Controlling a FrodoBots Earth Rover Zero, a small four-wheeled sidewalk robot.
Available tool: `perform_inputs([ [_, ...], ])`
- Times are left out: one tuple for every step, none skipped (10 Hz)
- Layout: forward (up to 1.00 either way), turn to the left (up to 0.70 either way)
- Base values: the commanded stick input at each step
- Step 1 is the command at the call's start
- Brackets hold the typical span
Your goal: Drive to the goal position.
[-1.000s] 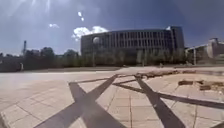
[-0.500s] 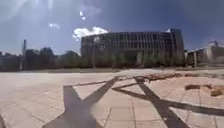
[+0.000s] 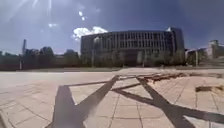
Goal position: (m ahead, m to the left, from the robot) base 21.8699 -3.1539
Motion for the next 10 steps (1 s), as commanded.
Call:
perform_inputs([
  [0.7,0.03],
  [0.7,0.22],
  [0.7,0.36],
  [0.7,0.2],
  [0.7,0.04],
  [0.7,0.03],
  [0.7,0.04],
  [0.7,0.03],
  [0.7,0.04],
  [0.7,0.03],
])
